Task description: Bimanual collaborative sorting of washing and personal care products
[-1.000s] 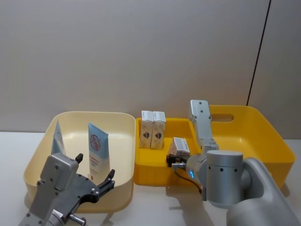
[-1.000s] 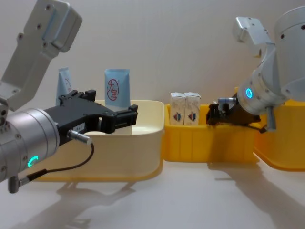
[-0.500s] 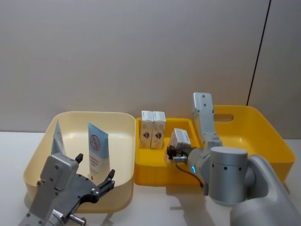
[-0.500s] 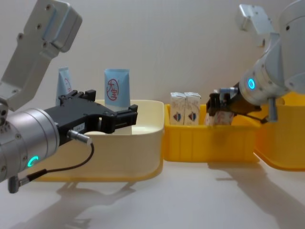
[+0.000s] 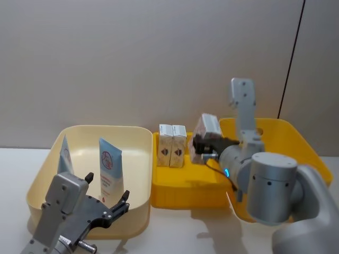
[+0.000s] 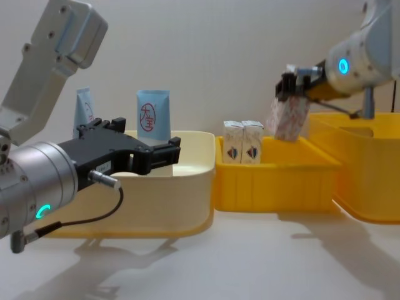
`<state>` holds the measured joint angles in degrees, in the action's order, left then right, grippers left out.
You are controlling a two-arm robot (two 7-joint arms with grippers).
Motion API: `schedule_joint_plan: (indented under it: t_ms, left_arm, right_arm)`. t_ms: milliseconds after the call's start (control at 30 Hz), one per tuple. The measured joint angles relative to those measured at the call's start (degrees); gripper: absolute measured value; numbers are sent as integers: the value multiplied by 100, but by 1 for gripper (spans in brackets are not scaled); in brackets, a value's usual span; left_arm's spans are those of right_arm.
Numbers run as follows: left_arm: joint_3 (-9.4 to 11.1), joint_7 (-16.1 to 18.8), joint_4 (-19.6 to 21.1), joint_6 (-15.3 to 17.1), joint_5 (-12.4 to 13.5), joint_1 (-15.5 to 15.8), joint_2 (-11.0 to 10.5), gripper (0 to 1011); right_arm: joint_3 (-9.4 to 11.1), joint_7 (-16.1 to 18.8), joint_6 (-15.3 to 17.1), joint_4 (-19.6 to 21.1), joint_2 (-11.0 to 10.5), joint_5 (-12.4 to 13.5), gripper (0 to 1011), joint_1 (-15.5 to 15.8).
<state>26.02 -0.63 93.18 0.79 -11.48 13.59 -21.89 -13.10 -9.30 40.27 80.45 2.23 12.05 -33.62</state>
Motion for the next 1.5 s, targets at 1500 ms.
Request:
schedule_joint_plan:
  t_ms: [1500]
  left_arm:
    - [0, 0, 0, 0, 0, 0, 0, 1003]
  right_arm:
    - [158, 93, 496, -140, -1038, -890, 632, -249]
